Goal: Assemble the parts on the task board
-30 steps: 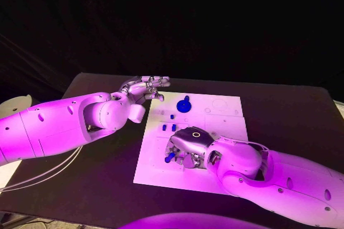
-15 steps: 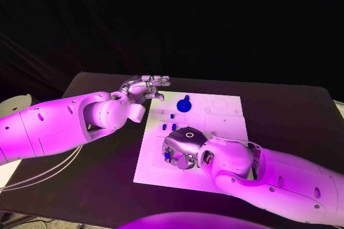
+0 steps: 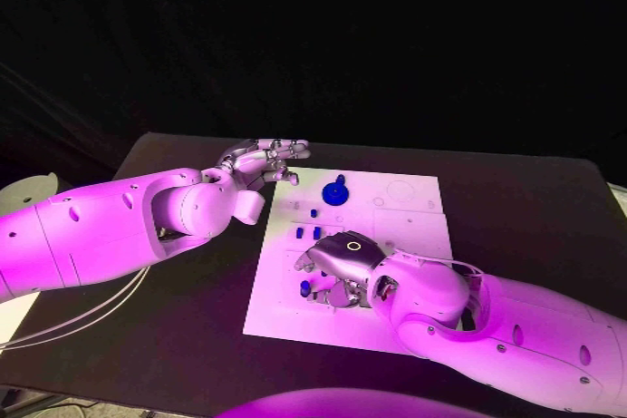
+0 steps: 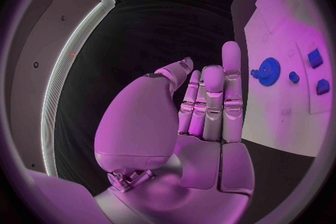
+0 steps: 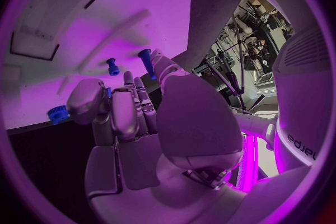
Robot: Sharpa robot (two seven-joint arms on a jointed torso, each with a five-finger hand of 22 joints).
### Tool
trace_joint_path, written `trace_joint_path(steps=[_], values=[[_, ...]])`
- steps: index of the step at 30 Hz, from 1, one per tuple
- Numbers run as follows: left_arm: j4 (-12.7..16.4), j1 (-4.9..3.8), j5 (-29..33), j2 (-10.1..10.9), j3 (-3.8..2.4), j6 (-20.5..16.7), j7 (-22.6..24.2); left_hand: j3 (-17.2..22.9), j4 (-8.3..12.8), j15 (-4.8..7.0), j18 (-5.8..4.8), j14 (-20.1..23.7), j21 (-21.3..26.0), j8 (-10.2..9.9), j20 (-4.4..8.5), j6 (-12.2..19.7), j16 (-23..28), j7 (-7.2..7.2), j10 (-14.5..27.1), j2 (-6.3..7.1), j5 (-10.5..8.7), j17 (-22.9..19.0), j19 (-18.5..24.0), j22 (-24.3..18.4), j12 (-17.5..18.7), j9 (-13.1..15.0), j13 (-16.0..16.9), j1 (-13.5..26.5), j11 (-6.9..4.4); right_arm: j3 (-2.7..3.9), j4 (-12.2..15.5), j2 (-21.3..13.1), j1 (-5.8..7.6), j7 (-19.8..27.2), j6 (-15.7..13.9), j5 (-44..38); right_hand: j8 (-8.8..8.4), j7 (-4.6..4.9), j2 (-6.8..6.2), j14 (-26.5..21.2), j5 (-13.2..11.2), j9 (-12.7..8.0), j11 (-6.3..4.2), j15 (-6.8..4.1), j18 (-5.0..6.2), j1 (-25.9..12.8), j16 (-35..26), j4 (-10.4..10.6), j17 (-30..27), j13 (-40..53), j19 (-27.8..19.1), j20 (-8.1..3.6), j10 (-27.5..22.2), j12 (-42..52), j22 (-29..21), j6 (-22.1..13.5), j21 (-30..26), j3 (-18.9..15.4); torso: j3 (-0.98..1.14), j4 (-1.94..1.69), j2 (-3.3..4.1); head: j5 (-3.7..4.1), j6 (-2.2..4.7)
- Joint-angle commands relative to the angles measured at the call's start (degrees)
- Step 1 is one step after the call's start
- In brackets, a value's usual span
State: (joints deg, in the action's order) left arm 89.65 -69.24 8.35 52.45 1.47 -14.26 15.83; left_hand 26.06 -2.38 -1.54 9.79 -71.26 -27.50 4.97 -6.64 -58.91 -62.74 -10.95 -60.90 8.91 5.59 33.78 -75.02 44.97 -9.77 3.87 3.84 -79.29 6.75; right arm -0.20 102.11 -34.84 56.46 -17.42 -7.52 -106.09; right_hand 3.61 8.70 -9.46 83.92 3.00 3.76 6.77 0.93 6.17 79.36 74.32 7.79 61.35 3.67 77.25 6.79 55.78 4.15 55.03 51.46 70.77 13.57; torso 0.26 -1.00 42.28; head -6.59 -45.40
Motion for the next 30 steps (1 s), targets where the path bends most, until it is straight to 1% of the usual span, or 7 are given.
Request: trace_joint_path(steps=[1,6,11,16,20,24,30], values=[[0.0,-0.04,0.2,0.0,-0.02,1.2,0.0,-0.1,0.4,0.11,0.48,0.4,0.4,0.0,0.01,0.4,0.0,0.09,0.4,-0.08,0.34,-0.1,0.3,-0.1,-0.4,0.0,-0.1,0.0,0.08,0.11,1.2,-1.6,-0.10,0.6,-7.1,0.5,-0.01,-0.14,0.08,1.2,0.2,0.1,-0.18,0.31,0.46,1.4,-0.3,0.6,-0.2,0.1,-0.4,0.03,-0.6,0.6,-0.2,-0.5,-0.3,-2.0,0.06,0.05,-0.02,0.27,0.23],[0.0,-0.04,0.2,0.3,0.00,1.2,-0.1,-0.1,0.4,0.10,0.48,0.5,0.4,0.1,0.00,0.4,0.0,0.09,0.4,-0.08,0.34,-0.1,0.3,-0.1,-0.4,0.0,-0.1,0.0,0.09,1.06,4.2,-6.1,0.08,2.3,-12.6,3.8,0.48,-0.05,0.65,1.0,0.2,0.3,-0.55,0.06,0.49,3.0,-0.7,1.3,-1.0,0.3,-0.3,-0.06,0.9,1.9,-0.3,1.2,-0.4,-3.4,-0.02,0.31,-0.03,0.85,0.59],[0.2,-0.04,0.2,0.5,0.07,1.3,-0.1,-0.1,0.4,0.10,0.48,0.5,0.4,0.1,0.00,0.4,0.0,0.09,0.4,-0.08,0.34,-0.1,0.3,-0.1,-0.4,0.0,-0.1,0.0,0.09,1.96,7.4,-14.4,1.49,2.1,-15.2,16.0,1.67,0.28,2.55,1.0,1.2,0.8,-1.74,-0.86,0.31,3.9,-1.0,1.5,-1.5,0.8,0.3,-0.60,9.0,5.6,0.4,5.7,0.1,-2.4,-0.02,0.66,-0.17,1.88,1.02],[0.7,-0.04,0.2,0.8,0.12,1.4,-0.1,-0.1,0.4,0.10,0.48,0.5,0.4,0.1,-0.01,0.5,0.0,0.09,0.5,-0.08,0.34,-0.2,0.4,-0.1,-0.4,0.0,-0.1,0.0,0.10,2.20,9.8,-22.5,2.46,-1.4,-15.5,25.8,2.95,-1.30,2.07,2.8,2.8,1.1,-4.39,-2.81,-1.02,1.9,3.8,3.3,6.2,3.8,3.6,-2.31,21.2,11.4,8.1,9.1,4.9,-2.9,-0.13,1.39,-0.35,3.09,1.50],[1.1,-0.03,0.2,0.9,0.29,1.5,-0.1,-0.1,0.4,0.10,0.48,0.5,0.4,0.1,-0.01,0.5,0.0,0.09,0.5,-0.08,0.34,-0.2,0.4,-0.1,-0.4,0.0,-0.1,0.0,0.10,1.93,11.7,-27.6,2.16,-6.1,-14.3,28.0,3.79,-2.91,0.38,2.9,10.0,1.2,-6.01,-4.31,-1.48,-4.0,4.0,6.9,5.7,9.7,4.8,-4.14,27.1,18.4,10.7,10.4,6.7,-6.9,-0.15,1.97,-0.37,3.85,1.91],[1.4,0.01,0.2,0.9,0.58,1.8,-0.1,-0.1,0.4,0.10,0.48,0.5,0.4,0.1,-0.01,0.5,0.0,0.09,0.5,-0.08,0.34,-0.2,0.4,-0.1,-0.4,0.0,-0.1,0.0,0.10,1.54,13.6,-30.9,1.02,-11.3,-12.7,24.6,5.75,-3.91,1.79,3.1,13.4,2.5,-6.92,-5.07,-2.01,-6.6,6.0,8.4,8.5,41.4,5.3,-4.83,25.3,45.8,12.8,11.0,8.0,-13.4,-0.11,2.62,-0.37,4.45,2.02],[1.3,0.04,0.2,0.9,0.72,1.9,0.0,-0.1,0.4,0.10,0.48,0.5,0.4,0.1,-0.01,0.5,0.0,0.09,0.5,-0.08,0.34,-0.2,0.4,-0.1,-0.4,0.0,-0.1,0.0,0.10,1.25,14.2,-32.0,0.21,-14.7,-10.8,19.8,7.33,-3.88,3.59,3.3,13.4,3.9,-6.68,-4.99,-1.99,-7.6,7.2,8.8,10.5,53.1,5.4,-4.89,24.0,54.7,13.6,10.7,8.5,-17.8,-0.18,2.98,-0.49,4.91,2.02]])
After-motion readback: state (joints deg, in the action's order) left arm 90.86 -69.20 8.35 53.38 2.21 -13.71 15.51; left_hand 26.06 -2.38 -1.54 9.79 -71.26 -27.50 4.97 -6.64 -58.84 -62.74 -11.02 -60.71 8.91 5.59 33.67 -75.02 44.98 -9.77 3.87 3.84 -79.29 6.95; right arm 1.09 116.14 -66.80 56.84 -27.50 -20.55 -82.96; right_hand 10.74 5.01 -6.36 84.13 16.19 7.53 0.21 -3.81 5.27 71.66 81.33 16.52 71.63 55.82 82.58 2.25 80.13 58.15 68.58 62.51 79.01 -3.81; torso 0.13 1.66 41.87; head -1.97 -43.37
